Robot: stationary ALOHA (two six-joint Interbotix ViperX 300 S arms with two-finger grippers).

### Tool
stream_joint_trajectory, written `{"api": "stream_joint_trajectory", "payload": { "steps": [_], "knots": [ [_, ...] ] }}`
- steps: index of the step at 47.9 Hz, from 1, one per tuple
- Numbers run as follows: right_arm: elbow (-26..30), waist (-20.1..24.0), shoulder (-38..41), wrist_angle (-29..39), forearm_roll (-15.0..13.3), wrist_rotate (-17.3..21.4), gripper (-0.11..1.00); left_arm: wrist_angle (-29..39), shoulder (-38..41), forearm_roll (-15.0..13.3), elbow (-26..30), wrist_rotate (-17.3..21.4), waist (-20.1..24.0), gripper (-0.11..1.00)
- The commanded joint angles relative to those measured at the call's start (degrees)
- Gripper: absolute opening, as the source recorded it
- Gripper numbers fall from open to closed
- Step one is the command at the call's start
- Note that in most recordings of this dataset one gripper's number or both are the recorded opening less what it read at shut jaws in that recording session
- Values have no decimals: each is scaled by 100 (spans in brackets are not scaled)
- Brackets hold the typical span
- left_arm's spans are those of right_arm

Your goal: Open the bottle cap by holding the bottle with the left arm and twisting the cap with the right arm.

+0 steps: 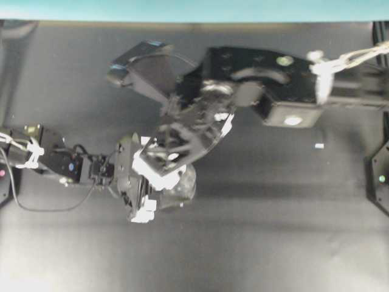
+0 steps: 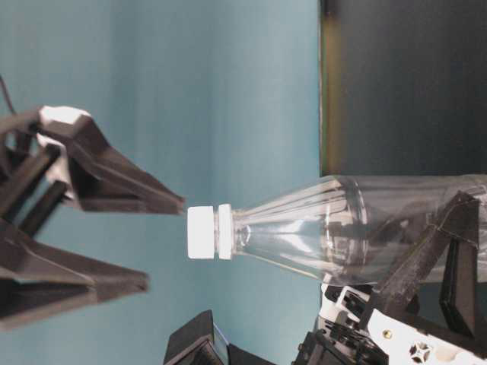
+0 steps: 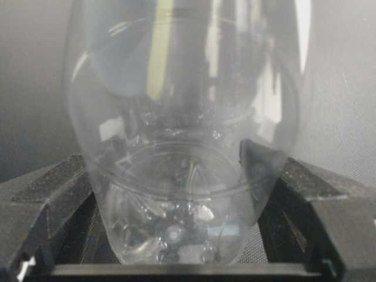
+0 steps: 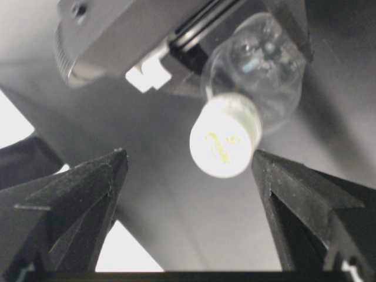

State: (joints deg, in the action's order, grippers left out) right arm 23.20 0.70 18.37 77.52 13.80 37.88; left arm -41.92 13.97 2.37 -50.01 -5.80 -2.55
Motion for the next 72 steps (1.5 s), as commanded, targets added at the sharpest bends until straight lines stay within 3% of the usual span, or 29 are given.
{"api": "stream_joint_trajectory", "payload": {
  "steps": [1,20,30,45,51,60,72],
  "knots": [
    [97,-158,62,26,26,9,80,-18,-18,18,18,0,0,82],
    [62,-158,141,185,-44,9,71,-18,-18,26,53,0,0,82],
    [62,-141,220,211,-53,-114,38,9,-18,18,26,0,-9,82],
    [62,-141,246,431,-79,-519,37,18,-9,26,18,0,0,82],
    [114,-132,272,475,-132,-1274,37,18,-18,18,9,0,0,82],
    [193,-105,316,475,-193,-2865,37,18,-18,18,0,0,0,82],
    [193,-114,308,510,-220,-4579,37,18,-9,26,9,0,-9,82]
  ]
}}
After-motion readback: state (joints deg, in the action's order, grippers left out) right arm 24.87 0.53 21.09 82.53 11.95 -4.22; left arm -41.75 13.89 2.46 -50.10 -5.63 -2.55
